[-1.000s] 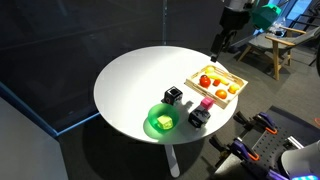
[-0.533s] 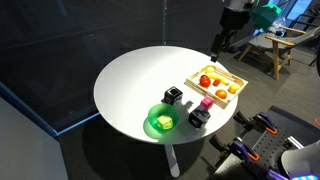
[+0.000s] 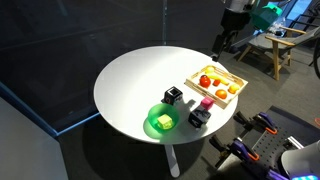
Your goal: Put the pink block inside the green bowl
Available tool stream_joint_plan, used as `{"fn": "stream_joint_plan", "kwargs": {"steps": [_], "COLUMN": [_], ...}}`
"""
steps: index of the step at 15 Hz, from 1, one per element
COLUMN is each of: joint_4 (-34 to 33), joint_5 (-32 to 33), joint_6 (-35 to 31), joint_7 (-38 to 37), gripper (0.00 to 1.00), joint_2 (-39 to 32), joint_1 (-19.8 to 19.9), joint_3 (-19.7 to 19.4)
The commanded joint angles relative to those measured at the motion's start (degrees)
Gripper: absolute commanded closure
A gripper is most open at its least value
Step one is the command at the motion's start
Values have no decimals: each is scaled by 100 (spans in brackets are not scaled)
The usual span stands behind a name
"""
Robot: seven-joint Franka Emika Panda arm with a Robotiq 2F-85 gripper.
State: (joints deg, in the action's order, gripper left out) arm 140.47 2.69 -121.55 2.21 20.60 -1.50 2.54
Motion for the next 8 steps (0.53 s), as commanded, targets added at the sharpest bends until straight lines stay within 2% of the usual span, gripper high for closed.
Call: {"fn": "stream_joint_plan", "kwargs": {"steps": [1,8], "joint_4": [23,521], "joint_5": [211,83], "joint_6": [-78,-657], "joint_7": [-92,165], "gripper": [0,0], "joint_2": [19,60], "joint_1": [118,156], "joint_3": [-63,-321]}}
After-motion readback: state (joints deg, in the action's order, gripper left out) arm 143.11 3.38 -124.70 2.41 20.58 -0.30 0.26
